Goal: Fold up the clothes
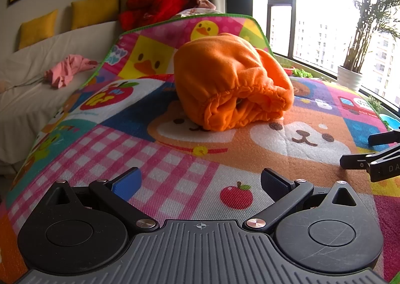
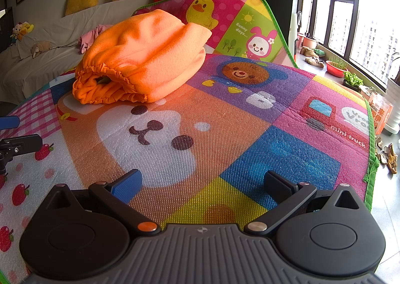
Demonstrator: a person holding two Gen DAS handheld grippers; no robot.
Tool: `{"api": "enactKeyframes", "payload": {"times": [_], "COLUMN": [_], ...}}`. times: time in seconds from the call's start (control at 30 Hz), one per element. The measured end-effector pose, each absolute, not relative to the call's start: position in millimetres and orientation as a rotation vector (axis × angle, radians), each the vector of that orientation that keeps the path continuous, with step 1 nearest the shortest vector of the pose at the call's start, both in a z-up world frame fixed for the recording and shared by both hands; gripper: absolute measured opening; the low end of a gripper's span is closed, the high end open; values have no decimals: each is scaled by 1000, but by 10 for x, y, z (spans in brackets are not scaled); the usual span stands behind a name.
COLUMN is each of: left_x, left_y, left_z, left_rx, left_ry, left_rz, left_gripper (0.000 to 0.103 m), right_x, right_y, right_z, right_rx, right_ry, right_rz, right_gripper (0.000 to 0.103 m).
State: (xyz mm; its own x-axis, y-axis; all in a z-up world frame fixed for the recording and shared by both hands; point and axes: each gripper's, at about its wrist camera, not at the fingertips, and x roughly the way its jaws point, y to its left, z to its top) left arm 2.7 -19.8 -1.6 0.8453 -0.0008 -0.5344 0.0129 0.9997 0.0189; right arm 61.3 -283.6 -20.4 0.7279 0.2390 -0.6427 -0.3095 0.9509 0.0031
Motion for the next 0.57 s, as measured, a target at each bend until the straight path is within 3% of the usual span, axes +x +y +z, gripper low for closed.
{"api": "enactKeyframes", "payload": {"times": [0.57], "left_x": [34], "left_y": [-203], "left_z": [-18], "left_rx": [25], "left_ry": [570], "left_rz": [2], "left_gripper": [103], "right_x": [614], "right_y": [-2838], "right_z": [-204], "right_rx": [-107], "right_ry": [693], "right_rz": [303], "right_gripper": [103]}}
